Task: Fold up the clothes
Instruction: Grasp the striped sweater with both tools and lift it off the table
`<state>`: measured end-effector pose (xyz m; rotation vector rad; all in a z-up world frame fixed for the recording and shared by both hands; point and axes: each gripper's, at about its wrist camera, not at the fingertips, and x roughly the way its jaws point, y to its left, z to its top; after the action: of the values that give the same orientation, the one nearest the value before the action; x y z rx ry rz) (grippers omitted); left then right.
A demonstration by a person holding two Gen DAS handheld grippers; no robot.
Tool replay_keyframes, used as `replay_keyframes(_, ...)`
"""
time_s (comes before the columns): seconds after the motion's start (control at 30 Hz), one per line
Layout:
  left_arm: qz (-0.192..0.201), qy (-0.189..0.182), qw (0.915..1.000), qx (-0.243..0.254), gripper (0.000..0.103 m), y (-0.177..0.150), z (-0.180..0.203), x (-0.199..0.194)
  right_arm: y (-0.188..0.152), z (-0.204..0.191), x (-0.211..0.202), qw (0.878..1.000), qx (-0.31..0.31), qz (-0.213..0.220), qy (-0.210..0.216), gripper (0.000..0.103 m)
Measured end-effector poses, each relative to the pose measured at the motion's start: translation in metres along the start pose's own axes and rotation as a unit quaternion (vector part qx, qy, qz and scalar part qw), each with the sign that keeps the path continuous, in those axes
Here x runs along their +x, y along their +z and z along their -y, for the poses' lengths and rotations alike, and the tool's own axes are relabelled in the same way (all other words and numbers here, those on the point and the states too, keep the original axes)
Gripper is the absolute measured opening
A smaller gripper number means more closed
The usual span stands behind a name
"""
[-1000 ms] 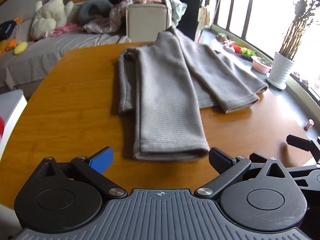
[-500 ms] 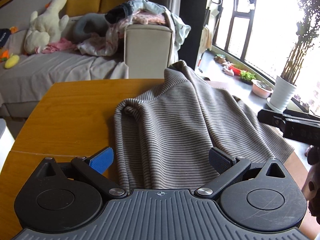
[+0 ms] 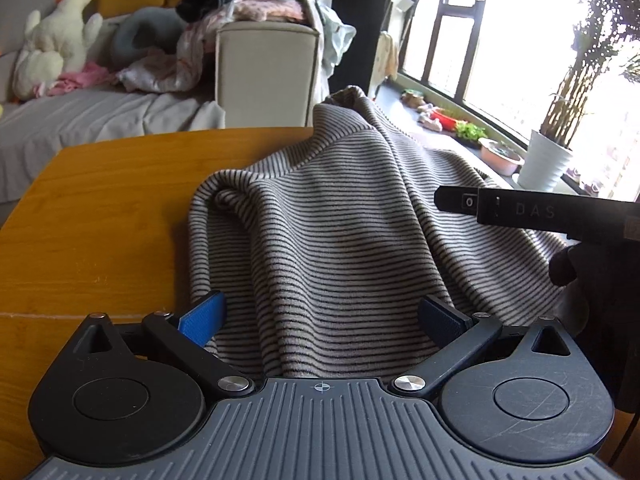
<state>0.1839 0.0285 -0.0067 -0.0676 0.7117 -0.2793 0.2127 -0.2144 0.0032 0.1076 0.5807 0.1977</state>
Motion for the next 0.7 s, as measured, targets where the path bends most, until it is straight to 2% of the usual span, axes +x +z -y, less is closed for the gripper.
replay_keyframes(0.1,-0.010,-0.004,0.9999,0.001,0.103,-0.018,0.002,-0.025,-0.019,-0.009,-0.026,1.000,-0.002,-0.004,0.025,0.091)
replay_keyframes(0.23,-0.032,-0.017,0.9990,0.028,0.103,-0.046,0.010,-0.062,-0.041,-0.016,-0.061,0.999,0.008,-0.001,0.041,0.093)
replay_keyframes(0.37,-0.046,-0.035,0.9974,0.043,0.103,-0.066,0.014,-0.088,-0.055,-0.014,-0.086,0.998,0.035,0.014,0.041,0.093)
replay_keyframes(0.47,-0.049,-0.030,0.9974,0.044,0.103,-0.071,0.014,-0.093,-0.056,-0.012,-0.095,0.999,0.036,0.027,0.023,0.092)
replay_keyframes(0.57,-0.056,-0.033,0.9975,0.026,0.103,-0.066,0.009,-0.097,-0.051,-0.022,-0.113,0.999,-0.013,0.030,0.008,0.082)
replay_keyframes(0.63,-0.052,-0.039,0.9979,0.009,0.103,-0.061,0.001,-0.104,-0.051,-0.033,-0.132,0.998,-0.049,0.033,0.025,0.074)
replay_keyframes(0.7,-0.038,-0.030,0.9988,0.000,0.103,-0.056,-0.008,-0.112,-0.052,-0.043,-0.146,0.996,-0.062,0.020,0.060,0.056)
